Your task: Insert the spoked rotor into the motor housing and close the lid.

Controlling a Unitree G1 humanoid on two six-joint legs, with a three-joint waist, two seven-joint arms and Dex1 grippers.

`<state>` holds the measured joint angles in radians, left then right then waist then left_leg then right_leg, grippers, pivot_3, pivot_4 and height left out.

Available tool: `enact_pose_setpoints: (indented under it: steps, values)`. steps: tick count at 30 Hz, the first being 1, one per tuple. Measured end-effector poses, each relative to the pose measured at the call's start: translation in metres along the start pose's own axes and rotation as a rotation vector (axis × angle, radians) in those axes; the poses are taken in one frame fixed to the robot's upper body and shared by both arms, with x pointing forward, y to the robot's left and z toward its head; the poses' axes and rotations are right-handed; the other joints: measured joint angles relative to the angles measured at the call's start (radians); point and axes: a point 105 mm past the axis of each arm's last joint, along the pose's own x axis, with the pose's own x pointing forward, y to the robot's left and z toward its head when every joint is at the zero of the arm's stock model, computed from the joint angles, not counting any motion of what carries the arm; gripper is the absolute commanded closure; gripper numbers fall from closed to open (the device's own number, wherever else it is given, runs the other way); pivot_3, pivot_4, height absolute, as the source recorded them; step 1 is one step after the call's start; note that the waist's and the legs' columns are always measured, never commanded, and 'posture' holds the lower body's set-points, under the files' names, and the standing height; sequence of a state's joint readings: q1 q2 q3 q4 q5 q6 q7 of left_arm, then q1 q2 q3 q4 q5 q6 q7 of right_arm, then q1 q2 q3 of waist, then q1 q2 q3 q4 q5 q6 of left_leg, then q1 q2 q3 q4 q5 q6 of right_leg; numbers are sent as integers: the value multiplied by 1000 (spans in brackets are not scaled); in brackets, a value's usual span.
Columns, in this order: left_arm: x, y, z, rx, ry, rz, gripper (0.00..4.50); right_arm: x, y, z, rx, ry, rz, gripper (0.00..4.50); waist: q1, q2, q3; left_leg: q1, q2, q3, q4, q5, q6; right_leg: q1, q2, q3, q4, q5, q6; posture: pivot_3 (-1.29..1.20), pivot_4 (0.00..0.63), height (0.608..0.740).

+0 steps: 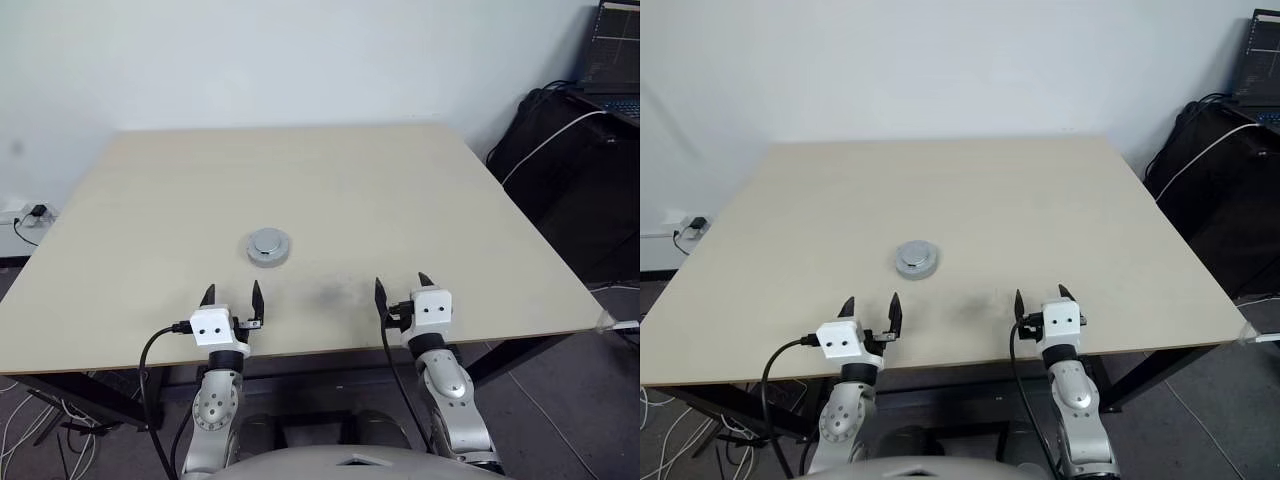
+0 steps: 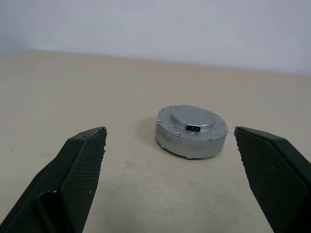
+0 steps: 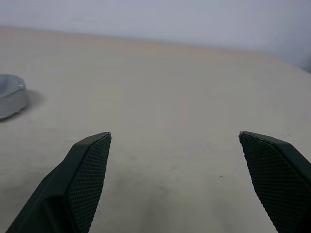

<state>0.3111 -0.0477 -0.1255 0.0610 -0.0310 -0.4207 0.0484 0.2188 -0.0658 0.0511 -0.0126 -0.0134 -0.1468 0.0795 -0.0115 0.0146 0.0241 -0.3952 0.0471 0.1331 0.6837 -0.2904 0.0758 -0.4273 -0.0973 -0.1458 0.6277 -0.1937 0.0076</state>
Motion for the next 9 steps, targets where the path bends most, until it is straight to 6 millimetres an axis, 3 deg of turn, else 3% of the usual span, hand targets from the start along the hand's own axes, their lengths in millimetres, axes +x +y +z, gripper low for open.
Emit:
enact_pose_setpoints:
  steps: [9]
  values:
    - [-2, -1, -4, -9, 24, -12, 27, 1, 4, -3, 41, 24, 32, 0, 0, 0, 0, 0, 0, 0, 0, 0, 0, 0, 0, 0, 0, 0, 0, 0, 0, 740]
